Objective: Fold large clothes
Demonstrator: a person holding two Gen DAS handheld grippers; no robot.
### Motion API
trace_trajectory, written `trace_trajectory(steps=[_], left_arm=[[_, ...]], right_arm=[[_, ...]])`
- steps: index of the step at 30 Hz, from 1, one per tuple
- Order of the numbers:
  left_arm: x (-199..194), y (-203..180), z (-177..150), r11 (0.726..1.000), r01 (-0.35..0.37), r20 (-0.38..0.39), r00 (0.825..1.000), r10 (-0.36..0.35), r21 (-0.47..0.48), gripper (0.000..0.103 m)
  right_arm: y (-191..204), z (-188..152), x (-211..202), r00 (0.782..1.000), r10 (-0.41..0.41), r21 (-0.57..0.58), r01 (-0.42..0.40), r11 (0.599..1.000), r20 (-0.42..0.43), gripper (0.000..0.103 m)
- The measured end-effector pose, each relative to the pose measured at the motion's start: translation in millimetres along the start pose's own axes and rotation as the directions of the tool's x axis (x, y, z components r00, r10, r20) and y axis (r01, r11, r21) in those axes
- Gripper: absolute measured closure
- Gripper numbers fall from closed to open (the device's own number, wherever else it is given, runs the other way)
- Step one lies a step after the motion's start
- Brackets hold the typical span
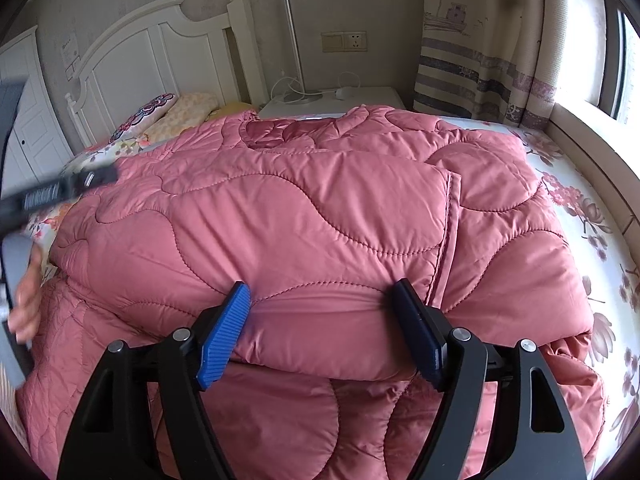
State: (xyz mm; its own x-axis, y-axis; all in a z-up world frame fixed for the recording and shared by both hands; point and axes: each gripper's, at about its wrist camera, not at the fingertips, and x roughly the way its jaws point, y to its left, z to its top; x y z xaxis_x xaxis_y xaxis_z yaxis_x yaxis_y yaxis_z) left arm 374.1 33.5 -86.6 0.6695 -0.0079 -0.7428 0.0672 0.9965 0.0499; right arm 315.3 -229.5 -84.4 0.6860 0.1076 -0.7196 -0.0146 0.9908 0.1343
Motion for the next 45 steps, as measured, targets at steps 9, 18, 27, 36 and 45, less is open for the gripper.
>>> trace_trajectory(steps=[9, 18, 27, 36, 45], left_arm=[[15, -1, -12, 1.0, -0.017, 0.019, 1.0, 0.016, 0.025, 0.002], [15, -3, -14, 1.0, -0.008, 0.018, 1.0, 0.008, 0.017, 0.002], [14, -2, -14, 1.0, -0.008, 0.018, 1.0, 0.008, 0.016, 0.002], [15, -3, -15, 1.0, -0.005, 0.019, 1.0, 0.005, 0.013, 0.002], [15, -2, -15, 1.0, -0.004, 0.02, 1.0, 0.004, 0.013, 0.002]], right_arm=[[-6, 17, -25, 0.999, 0.014, 0.039, -0.016, 0.999, 0.05, 0.028], [-11, 53, 37, 0.987, -0.152, -0.073, 0.147, 0.986, -0.06, 0.017], [0, 35, -15, 0.993, -0.107, -0.04, 0.11, 0.993, 0.056, 0.015], [11, 16, -2, 0.993, -0.115, -0.059, 0.115, 0.992, 0.0, 0.013], [10, 6, 10, 0.997, -0.071, -0.065, 0.069, 0.995, -0.023, 0.01]])
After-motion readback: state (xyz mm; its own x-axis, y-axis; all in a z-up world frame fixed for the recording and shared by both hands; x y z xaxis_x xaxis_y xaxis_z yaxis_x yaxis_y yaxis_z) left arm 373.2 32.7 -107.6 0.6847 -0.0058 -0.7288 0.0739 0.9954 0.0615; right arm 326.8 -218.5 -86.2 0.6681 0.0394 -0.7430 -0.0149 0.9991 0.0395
